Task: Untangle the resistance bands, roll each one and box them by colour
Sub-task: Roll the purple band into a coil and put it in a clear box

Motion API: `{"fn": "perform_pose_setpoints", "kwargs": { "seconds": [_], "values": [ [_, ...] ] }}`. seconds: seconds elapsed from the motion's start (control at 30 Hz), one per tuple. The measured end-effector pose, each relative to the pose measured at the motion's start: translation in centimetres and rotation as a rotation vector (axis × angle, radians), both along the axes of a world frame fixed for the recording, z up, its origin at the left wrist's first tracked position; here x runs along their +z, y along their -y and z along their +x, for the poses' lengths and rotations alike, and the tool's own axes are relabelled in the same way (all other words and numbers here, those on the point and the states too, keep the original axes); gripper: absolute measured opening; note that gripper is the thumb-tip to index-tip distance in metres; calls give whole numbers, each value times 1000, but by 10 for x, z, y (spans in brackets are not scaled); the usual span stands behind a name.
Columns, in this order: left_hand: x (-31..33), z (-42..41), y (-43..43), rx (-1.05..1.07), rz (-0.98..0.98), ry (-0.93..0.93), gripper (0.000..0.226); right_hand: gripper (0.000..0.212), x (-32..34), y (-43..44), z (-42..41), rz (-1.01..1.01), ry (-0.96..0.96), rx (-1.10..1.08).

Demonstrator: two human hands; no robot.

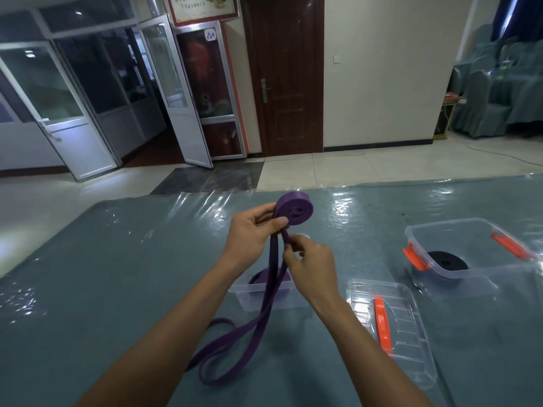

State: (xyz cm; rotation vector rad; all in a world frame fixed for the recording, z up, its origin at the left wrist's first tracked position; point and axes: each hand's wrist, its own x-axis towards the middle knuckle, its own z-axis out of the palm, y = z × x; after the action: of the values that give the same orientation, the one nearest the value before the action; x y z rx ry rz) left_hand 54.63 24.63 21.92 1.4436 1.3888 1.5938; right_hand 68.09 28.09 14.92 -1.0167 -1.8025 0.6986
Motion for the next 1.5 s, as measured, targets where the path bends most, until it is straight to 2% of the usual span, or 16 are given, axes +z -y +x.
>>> {"fn": "perform_pose_setpoints", "kwargs": {
  "seconds": [0.1, 0.2, 0.27, 0.37, 0.5, 0.63, 0.8, 0.9, 1.0, 1.1, 1.27, 1.37, 1.5],
  "values": [
    [0, 6, -1, -15, 0, 23, 35, 24, -5, 6, -8, -90, -129, 53],
    [1, 6, -3, -11, -5, 71, 33, 29, -13, 13, -17, -279, -283, 241],
    [3, 3, -4, -14, -12, 108, 32, 23, -18, 17, -22, -337, -291, 297],
    [8, 0, -5, -22, -14, 122, 29, 6, -27, 20, -32, -343, -239, 266],
    [17, -12, -5, 29, -17, 125, 26, 7, -48, 21, -36, -437, -140, 273],
    [22, -30, -1, 124, -28, 142, 27, 21, -76, 14, -16, -412, 62, 220],
    [25, -59, 5, 262, 0, 112, 34, 21, -74, -14, 16, -248, 396, 131],
    [30, -80, 9, 326, 34, 106, 35, 11, -48, -34, 29, -201, 387, 66],
    [30, -90, 12, 361, 78, 98, 36, 23, -7, -47, 32, -112, 200, 17],
    [26, -87, 15, 343, 85, -6, 33, 28, 17, -46, 24, -85, 101, 102],
    [17, -80, 20, 327, 68, -39, 31, 4, -16, -31, 16, -201, 238, 236],
    [8, -75, 23, 284, 6, -38, 25, 16, -46, -19, 16, -291, 447, 365],
    [-12, -67, 26, 197, -103, -78, 22, 38, -60, -5, 17, -365, 452, 452]
  ]
}}
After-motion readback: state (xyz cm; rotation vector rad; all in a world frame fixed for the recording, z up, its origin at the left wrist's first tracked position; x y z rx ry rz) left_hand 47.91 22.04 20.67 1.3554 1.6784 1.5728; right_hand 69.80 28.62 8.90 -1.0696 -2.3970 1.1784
